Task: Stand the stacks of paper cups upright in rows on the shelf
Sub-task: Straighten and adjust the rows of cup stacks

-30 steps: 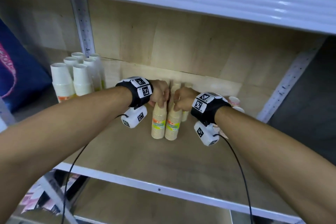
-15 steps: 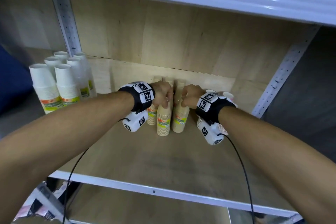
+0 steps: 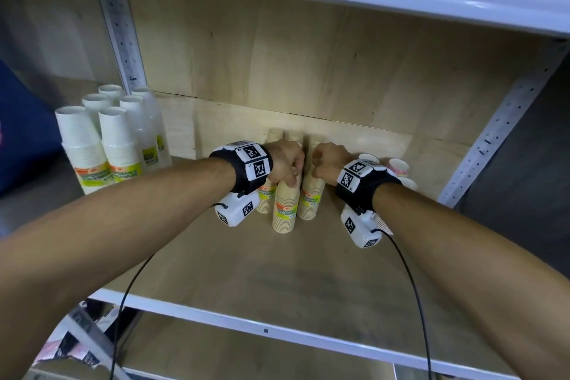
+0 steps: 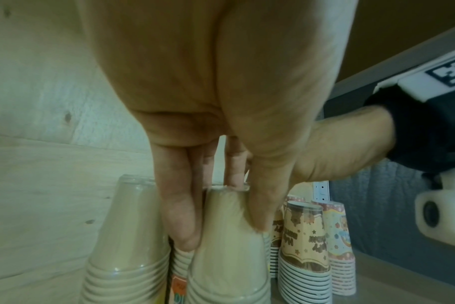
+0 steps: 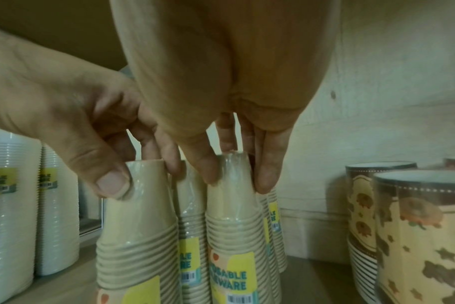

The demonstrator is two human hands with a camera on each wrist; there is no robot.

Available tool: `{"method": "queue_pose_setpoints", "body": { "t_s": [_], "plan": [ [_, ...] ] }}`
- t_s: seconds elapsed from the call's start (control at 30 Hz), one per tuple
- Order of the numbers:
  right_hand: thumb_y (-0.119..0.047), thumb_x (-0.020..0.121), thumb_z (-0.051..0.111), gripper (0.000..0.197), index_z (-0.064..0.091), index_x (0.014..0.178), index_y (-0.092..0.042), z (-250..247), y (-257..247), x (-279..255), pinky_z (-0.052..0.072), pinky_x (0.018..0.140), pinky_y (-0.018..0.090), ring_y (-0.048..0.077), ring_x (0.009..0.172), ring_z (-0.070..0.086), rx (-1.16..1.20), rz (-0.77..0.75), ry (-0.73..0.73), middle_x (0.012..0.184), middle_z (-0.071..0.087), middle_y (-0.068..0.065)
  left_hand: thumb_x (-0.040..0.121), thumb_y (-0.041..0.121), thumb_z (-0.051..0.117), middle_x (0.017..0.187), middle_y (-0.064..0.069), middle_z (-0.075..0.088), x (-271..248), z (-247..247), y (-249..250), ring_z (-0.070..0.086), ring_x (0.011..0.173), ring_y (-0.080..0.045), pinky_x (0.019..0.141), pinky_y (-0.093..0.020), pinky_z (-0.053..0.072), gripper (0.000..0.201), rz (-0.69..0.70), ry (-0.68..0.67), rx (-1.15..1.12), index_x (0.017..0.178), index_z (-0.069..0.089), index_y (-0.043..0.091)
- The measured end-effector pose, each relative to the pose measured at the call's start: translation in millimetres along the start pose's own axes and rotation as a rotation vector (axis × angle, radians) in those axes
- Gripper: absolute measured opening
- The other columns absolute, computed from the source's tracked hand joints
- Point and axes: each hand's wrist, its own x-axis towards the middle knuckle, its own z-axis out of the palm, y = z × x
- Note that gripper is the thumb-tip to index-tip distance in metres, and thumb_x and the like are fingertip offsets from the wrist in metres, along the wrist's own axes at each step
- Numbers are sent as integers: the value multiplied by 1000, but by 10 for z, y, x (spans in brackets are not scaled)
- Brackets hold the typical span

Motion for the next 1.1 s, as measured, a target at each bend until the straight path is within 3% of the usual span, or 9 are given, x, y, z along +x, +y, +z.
{"method": "queue_pose_setpoints", "body": {
  "t_s": [0.27,0.37,0.53,0.77,0.87,0.97,1.1],
  "plan": [
    [-18,84,65,40,58,124,-15,-145,-31,27,42,74,25,27,108,59,36,9,46,123,58,10,79,33,78,115,1,62,-45,-106,-3,63,100,-20,82,-31,55,40,-12,12,-16,115,63,23],
    [-15,81,66,43,58,124,-15,-274,-105,44,41,72,25,26,106,59,41,17,75,122,56,8,76,42,78,104,2,64,-141,-302,5,66,94,-22,82,-35,57,43,-41,40,0,114,64,27],
    [-22,79,67,38,60,116,-18,-432,-355,98,43,69,25,24,97,62,47,-54,125,117,59,8,80,36,78,83,4,62,-365,-769,-72,66,74,-17,60,-26,52,39,-84,97,-8,114,61,26],
    [-27,78,70,36,63,112,-20,-568,-999,170,44,74,25,24,98,61,47,-220,161,112,63,6,77,41,78,101,-5,68,-888,-1384,-476,69,89,-25,76,-35,57,40,-201,231,61,112,61,29],
    [-27,81,68,33,63,112,-19,-571,-1346,174,45,74,25,24,99,61,37,-309,158,109,64,4,79,42,77,103,5,58,-1165,-1568,-695,63,100,-25,86,-38,56,39,-260,296,96,113,62,31],
    [-25,82,66,28,63,109,-17,-558,-1727,149,51,77,29,25,92,63,45,-394,148,102,64,4,79,43,76,101,11,47,-1437,-1698,-912,58,103,-21,85,-35,54,37,-320,355,126,111,61,32],
    [-26,84,65,26,65,107,-15,-480,-2223,60,55,83,34,26,95,63,73,-515,137,105,64,6,81,43,75,108,4,56,-1754,-1783,-1218,60,101,-23,88,-37,54,41,-403,381,150,116,63,26]
  ]
}}
